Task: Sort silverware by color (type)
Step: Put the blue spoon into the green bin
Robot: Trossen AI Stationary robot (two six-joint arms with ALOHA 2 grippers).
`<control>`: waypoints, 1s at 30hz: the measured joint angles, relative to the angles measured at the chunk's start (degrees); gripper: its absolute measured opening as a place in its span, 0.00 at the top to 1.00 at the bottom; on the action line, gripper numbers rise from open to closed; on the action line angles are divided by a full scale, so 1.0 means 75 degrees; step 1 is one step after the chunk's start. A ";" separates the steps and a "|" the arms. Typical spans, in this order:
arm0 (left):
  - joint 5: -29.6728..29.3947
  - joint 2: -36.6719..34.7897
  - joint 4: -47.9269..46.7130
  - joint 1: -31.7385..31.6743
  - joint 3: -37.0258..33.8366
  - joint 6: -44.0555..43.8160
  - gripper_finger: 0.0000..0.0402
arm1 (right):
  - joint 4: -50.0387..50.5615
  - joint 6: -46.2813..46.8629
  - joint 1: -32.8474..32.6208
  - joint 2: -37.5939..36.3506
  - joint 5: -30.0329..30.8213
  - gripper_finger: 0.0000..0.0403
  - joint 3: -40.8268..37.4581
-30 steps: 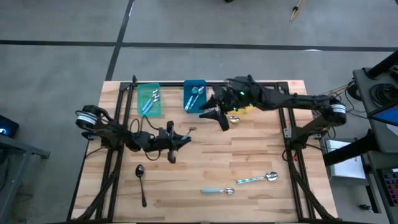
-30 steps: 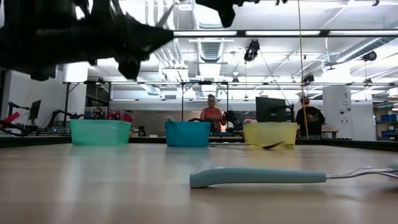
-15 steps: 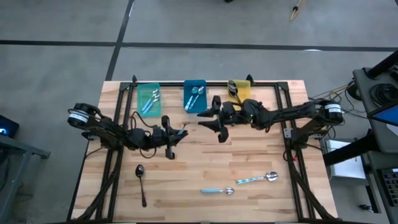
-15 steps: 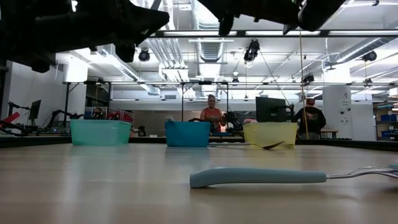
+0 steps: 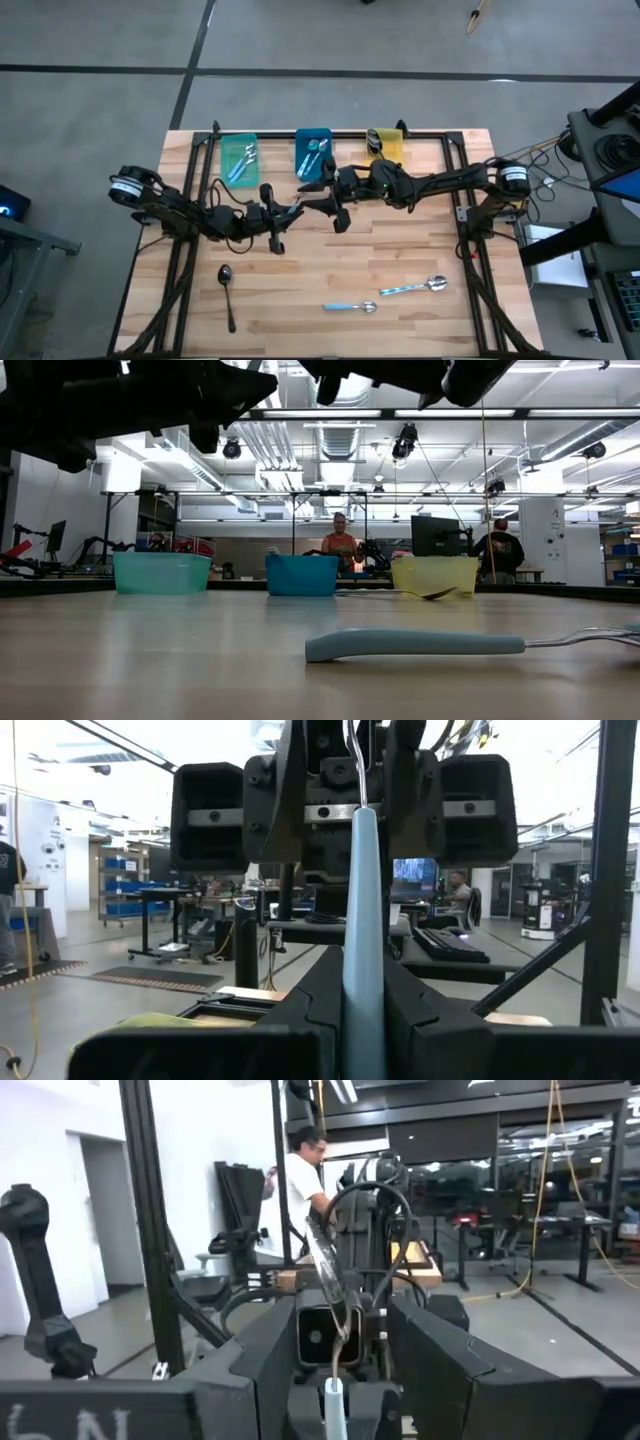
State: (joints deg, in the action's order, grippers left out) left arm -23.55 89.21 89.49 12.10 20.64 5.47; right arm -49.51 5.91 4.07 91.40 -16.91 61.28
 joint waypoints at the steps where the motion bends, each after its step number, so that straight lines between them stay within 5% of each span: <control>1: 0.0000 0.0000 0.0001 0.0000 0.0000 -0.0001 0.98 | 0.0009 -0.0003 0.0000 0.0056 -0.0040 0.63 0.0073; 9: 0.0003 0.0003 -0.0004 0.0000 -0.0015 -0.0014 0.98 | 0.0002 -0.0085 -0.0003 0.0143 -0.0125 0.68 0.0302; 15: 0.0035 0.0006 -0.0024 0.0009 -0.0015 -0.0023 0.97 | 0.0009 -0.0202 -0.0008 0.0119 -0.0075 0.94 0.0270; 30: -0.0312 0.0012 -0.0305 0.0003 -0.0017 -0.0022 0.88 | 0.1108 -0.0400 0.0003 -0.0146 0.0286 0.98 0.0264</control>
State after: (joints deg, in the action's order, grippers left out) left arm -25.89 89.30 87.20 12.12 20.51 5.31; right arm -41.20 2.92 4.10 90.30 -14.76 63.26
